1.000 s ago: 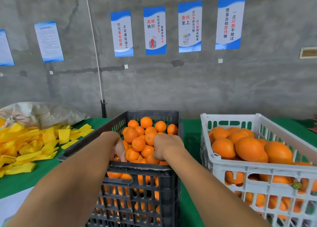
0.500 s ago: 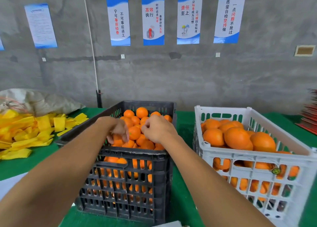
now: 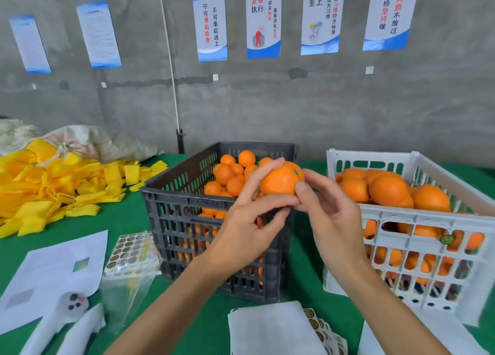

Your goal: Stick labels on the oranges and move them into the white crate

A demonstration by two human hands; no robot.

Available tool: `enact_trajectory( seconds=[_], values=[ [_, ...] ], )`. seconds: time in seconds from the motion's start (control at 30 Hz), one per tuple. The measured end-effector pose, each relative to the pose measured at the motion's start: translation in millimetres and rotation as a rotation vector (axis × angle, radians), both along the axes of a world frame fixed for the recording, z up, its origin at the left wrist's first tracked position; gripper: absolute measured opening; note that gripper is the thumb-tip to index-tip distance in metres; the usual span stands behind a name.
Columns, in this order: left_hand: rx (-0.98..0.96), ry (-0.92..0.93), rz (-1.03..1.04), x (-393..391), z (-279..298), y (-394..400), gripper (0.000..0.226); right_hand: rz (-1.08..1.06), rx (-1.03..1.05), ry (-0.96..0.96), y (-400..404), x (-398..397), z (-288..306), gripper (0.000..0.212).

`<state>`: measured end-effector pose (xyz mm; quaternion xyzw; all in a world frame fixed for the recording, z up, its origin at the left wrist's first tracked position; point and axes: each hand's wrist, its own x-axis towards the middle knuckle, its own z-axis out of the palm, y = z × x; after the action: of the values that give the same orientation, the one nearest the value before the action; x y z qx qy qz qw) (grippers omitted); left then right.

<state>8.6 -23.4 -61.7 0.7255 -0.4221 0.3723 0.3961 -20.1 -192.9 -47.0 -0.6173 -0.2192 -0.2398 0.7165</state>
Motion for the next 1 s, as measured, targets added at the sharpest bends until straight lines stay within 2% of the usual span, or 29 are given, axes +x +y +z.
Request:
enact_trajectory(
  seconds=[0.1, 0.23, 0.33, 0.43, 0.5, 0.57, 0.63, 0.7, 0.77, 0.9, 1.0],
  values=[
    [0.045, -0.041, 0.026, -19, -33, -10, 0.032, -0.007, 0.009, 0.013, -7, -20, -28, 0.033],
    [0.237, -0.190, 0.163, -30, -67, -6, 0.022, 0.019, -0.011, 0.060, -14, -33, -77, 0.031],
    [0.249, -0.101, 0.192, -42, -102, -7, 0.025, 0.015, -0.018, 0.119, -16, -41, -104, 0.031],
    [0.392, 0.037, 0.226, -52, -140, 2, 0.029, 0.018, -0.059, 0.286, -19, -49, -141, 0.028],
    [0.484, 0.222, 0.189, -55, -159, 11, 0.037, 0.025, -0.115, 0.428, -21, -57, -169, 0.023],
    [0.595, 0.227, 0.221, -54, -170, 17, 0.041, 0.012, -0.235, 0.503, -22, -60, -188, 0.022],
    [0.579, 0.216, 0.252, -55, -173, 18, 0.035, 0.000, -0.375, 0.484, -24, -54, -195, 0.023],
    [0.522, 0.214, 0.193, -51, -176, 18, 0.035, 0.019, -0.542, 0.410, -30, -42, -195, 0.024],
    [0.449, 0.298, 0.178, -49, -179, 19, 0.038, 0.051, -0.662, 0.354, -38, -32, -195, 0.025],
    [0.388, 0.409, 0.179, -49, -188, 19, 0.040, 0.116, -0.695, 0.336, -51, -30, -197, 0.031],
    [0.397, 0.396, 0.231, -46, -187, 18, 0.042, 0.239, -0.882, 0.416, -55, -35, -196, 0.063]
  ],
)
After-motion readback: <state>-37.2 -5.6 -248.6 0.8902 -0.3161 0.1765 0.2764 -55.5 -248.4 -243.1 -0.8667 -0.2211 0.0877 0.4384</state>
